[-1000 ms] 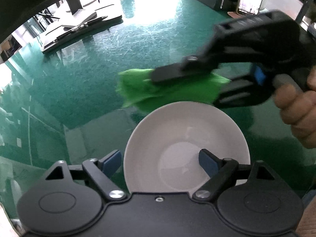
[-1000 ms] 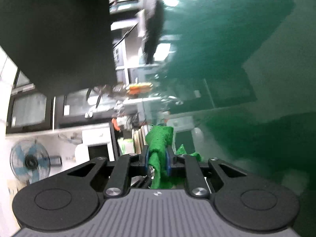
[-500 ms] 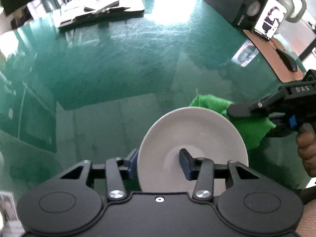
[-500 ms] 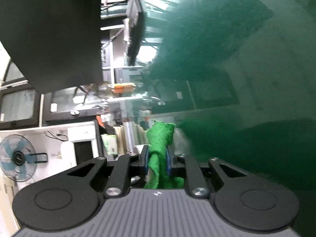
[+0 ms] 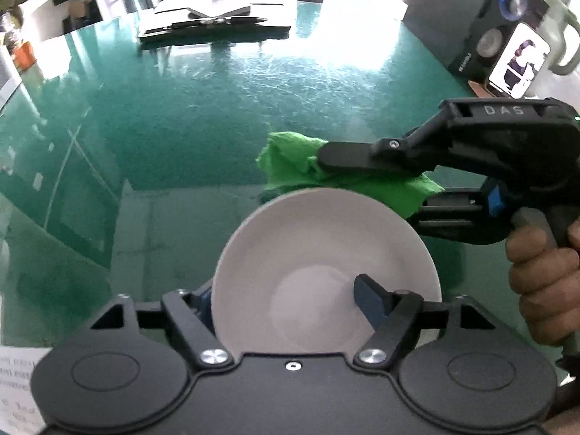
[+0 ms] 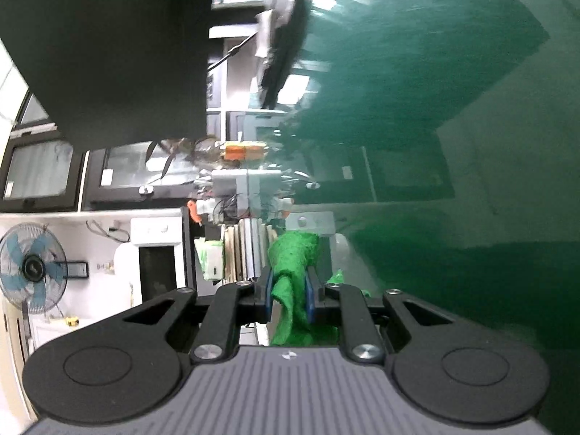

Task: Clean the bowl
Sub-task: 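Sweep the cloth across the bowl's rim with the right gripper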

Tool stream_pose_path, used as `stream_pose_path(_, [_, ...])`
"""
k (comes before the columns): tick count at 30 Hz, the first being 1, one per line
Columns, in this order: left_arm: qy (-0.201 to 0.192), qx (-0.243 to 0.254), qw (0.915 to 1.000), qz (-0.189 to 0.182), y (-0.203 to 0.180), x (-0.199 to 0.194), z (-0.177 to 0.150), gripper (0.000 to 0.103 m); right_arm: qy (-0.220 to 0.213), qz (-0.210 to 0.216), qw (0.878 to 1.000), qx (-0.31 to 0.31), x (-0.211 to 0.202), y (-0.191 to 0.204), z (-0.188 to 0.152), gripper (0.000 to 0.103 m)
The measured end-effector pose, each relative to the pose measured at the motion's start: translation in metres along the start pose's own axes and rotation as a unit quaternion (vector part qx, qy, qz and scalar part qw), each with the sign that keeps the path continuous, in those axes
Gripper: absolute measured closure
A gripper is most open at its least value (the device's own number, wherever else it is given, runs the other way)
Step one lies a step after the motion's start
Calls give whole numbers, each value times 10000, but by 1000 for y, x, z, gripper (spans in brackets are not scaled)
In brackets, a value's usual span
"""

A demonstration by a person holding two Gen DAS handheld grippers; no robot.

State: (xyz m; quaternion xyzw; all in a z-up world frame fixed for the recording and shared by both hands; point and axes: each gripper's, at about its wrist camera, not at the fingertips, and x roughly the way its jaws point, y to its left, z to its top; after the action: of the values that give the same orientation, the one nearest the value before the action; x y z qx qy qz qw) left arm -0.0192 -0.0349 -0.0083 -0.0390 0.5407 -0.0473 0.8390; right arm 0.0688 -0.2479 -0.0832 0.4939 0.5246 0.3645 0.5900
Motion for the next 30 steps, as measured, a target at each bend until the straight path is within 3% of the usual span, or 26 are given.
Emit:
stream_pose_path(6, [49, -226, 9997, -67, 0, 0, -2, 20, 51, -119, 9998, -163, -27, -2, -15, 85])
stream_pose_path(7, [54, -220, 9997, -65, 0, 0, -2, 25, 39, -142, 9998, -153, -31, -3, -16, 85])
stream_pose_path(10, [108, -177, 9998, -67, -2, -2, 0, 56, -30, -163, 9998, -135, -43, -6, -17, 85])
stream_pose_path(11, [138, -168, 9997, -91, -3, -2, 2, 58, -43, -163, 9997, -157, -43, -5, -16, 84])
stream_pose_path(20, [186, -191, 9996, -89, -8, 0, 6, 54, 119, -53, 9987, -487, -5, 11, -5, 85])
stream_pose_path(25, [234, -34, 9997, -71, -16, 2, 8, 47, 10, 54, 9989, -476, -35, 5, -9, 85])
stream_pose_path(30, [236, 13, 9997, -59, -19, 3, 9, 46, -29, 66, 9999, -131, -70, -14, -15, 85])
